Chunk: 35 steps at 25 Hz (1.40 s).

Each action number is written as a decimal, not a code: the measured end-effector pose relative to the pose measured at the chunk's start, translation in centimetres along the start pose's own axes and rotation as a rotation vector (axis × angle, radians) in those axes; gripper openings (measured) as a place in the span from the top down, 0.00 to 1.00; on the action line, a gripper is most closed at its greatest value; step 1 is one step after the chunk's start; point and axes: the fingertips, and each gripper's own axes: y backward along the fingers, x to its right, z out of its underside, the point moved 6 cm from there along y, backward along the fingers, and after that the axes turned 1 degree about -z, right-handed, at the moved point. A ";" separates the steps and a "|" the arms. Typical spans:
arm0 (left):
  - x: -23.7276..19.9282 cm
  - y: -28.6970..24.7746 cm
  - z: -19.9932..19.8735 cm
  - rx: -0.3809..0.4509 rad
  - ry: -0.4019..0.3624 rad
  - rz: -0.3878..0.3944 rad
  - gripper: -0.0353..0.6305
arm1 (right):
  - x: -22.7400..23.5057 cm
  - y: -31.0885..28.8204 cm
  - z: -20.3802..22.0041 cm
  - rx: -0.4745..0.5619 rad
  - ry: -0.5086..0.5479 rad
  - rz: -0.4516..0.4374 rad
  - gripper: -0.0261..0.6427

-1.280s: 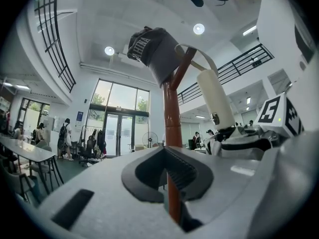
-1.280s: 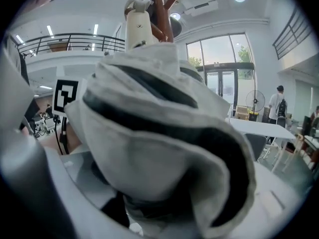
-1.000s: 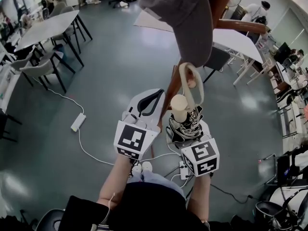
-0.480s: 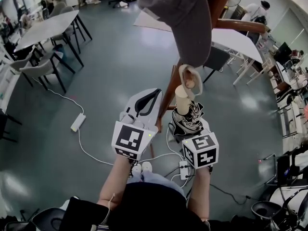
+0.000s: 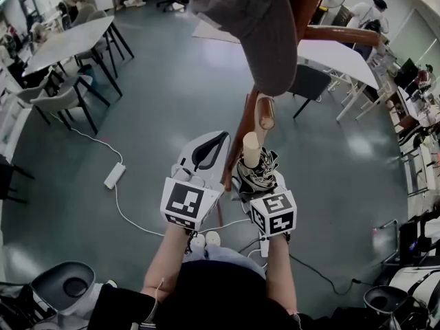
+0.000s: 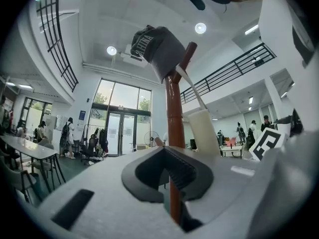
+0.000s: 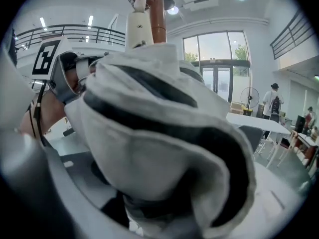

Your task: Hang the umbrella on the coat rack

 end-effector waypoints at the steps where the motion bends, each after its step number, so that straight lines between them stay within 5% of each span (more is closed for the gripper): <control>1: 0.1 0.0 0.3 -0.002 0.001 0.001 0.94 | -0.1 -0.2 0.1 0.040 -0.004 -0.002 0.44; 11: 0.3 0.4 5.0 -0.006 0.007 -0.033 0.94 | 0.0 -1.3 0.0 0.270 -0.024 0.058 0.44; 35: 1.0 2.0 5.7 -0.031 0.034 0.002 0.94 | -1.7 0.4 1.2 0.354 0.002 0.009 0.35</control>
